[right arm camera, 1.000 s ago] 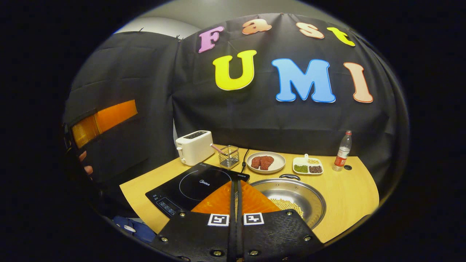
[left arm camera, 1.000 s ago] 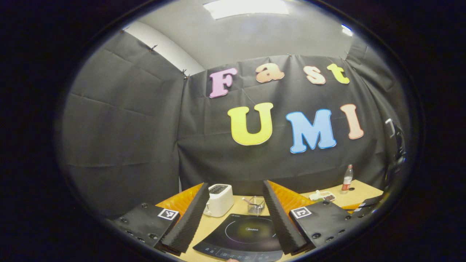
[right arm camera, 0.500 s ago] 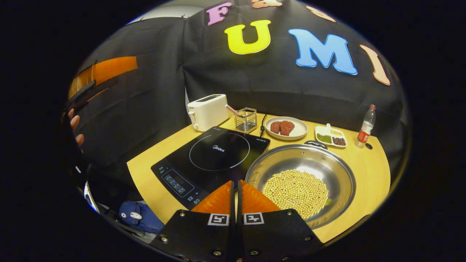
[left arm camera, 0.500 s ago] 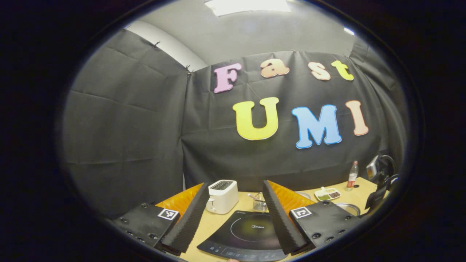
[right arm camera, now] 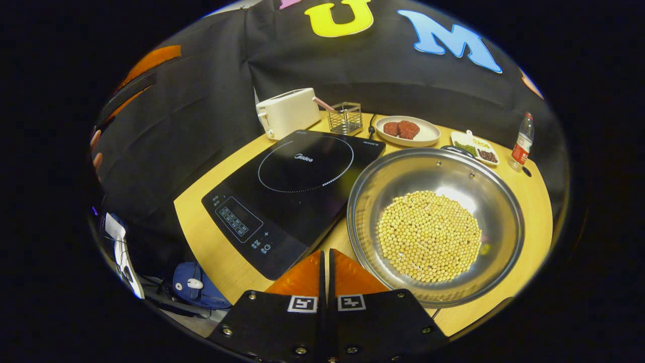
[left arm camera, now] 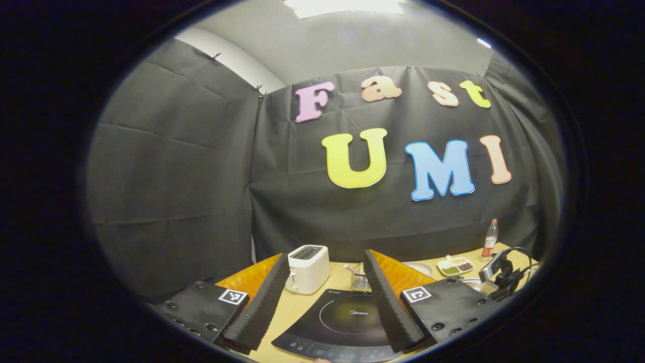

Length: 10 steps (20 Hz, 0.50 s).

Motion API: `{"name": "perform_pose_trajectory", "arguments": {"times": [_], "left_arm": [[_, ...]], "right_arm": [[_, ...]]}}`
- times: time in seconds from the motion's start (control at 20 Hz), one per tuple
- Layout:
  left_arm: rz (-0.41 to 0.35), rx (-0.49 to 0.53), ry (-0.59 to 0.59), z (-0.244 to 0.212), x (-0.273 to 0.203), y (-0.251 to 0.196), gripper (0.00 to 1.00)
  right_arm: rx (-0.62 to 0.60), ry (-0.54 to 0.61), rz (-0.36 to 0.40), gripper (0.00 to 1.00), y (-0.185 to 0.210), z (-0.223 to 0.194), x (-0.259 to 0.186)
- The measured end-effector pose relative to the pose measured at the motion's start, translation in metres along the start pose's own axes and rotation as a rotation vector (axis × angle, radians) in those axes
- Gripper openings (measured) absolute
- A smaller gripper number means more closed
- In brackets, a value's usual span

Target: First push the handle of the pot to place it horizontally, then grasp the pot with both hands and set it on the induction cooktop.

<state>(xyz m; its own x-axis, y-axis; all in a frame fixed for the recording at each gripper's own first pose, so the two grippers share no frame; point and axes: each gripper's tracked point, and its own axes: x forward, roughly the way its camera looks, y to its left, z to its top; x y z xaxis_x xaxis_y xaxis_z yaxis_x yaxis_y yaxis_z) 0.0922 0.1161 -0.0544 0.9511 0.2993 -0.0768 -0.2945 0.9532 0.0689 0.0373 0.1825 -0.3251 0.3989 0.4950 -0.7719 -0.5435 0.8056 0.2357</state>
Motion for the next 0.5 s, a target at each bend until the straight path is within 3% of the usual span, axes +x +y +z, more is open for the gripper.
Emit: {"name": "perform_pose_trajectory", "arguments": {"times": [0.2, 0.5], "left_arm": [[-0.012, -0.006, 0.010, -0.005, 0.008, -0.002, 0.93], [-0.054, -0.017, 0.017, -0.011, 0.026, -0.016, 0.96]], "right_arm": [[0.036, 0.051, -0.002, 0.01, -0.007, -0.011, 0.009], [0.067, 0.081, -0.007, 0.01, -0.009, -0.018, 0.009]]}}
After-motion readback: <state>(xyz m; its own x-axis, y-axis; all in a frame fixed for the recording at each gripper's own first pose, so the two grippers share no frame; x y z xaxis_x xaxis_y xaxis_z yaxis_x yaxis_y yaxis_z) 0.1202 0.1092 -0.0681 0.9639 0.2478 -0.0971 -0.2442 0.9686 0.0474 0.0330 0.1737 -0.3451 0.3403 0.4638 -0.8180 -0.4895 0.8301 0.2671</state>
